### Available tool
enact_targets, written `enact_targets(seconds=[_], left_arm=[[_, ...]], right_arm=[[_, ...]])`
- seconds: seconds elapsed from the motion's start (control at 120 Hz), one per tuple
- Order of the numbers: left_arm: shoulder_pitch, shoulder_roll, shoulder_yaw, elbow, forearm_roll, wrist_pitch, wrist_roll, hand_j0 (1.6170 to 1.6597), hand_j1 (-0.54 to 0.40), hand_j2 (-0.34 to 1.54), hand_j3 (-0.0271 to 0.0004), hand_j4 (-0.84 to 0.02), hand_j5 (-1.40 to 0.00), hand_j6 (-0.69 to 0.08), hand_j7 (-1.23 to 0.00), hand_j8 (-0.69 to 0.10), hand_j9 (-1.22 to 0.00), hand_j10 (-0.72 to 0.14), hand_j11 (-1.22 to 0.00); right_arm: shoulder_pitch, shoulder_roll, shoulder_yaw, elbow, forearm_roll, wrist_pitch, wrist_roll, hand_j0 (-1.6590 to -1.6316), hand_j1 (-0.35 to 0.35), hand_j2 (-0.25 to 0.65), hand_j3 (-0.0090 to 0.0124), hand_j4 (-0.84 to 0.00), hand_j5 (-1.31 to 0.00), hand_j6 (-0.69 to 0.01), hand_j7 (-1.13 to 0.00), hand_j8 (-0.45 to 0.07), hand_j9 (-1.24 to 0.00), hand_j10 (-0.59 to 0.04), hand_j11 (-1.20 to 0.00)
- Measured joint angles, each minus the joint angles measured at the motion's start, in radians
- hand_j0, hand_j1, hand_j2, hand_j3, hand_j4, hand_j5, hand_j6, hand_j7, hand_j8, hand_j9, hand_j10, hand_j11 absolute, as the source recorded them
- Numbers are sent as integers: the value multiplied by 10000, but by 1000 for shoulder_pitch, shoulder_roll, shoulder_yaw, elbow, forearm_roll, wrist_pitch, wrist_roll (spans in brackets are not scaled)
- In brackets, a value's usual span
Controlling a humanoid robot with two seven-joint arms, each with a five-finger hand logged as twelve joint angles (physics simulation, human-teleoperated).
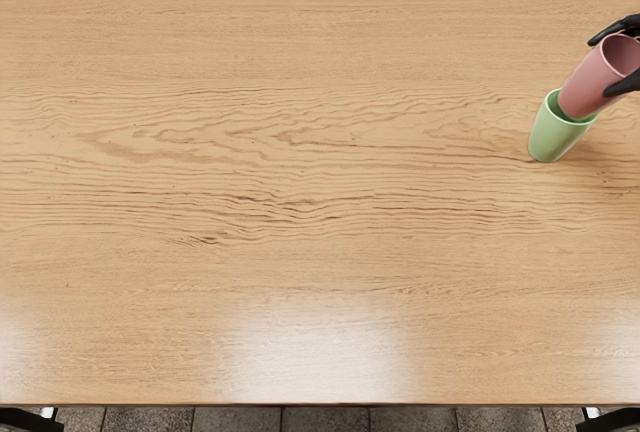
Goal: Pick up cup and place in cup with right hand
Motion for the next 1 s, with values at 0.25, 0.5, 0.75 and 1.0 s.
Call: enact_targets(seconds=[0.25,0.5,0.75,1.0], left_arm=[[1,0,0,0,0,0,0,16581,3358,23,-1,-113,-144,-113,-144,-113,-144,-111,-144],[1,0,0,0,0,0,0,16581,3358,23,-1,-112,-145,-113,-144,-113,-144,-112,-144],[1,0,0,0,0,0,0,16581,3357,24,-1,-114,-146,-114,-146,-114,-146,-113,-146],[1,0,0,0,0,0,0,16581,3358,24,-1,-113,-145,-113,-144,-113,-144,-112,-144]], right_arm=[[-1,2,2,-12,8,-3,5,-16537,-95,-1017,0,-3540,-5134,-2552,-4747,-1959,-4743,-2338,-4723],[4,28,4,-26,14,-33,6,-16568,-2499,-285,0,-1075,-1522,-796,-1404,-614,-1406,-716,-1399],[28,32,12,-26,145,71,-8,-16577,-3210,-75,0,-343,-451,-270,-413,-209,-415,-230,-412],[82,56,17,17,240,149,-29,-16579,-3416,-17,0,-119,-135,-103,-121,-80,-123,-81,-122]])
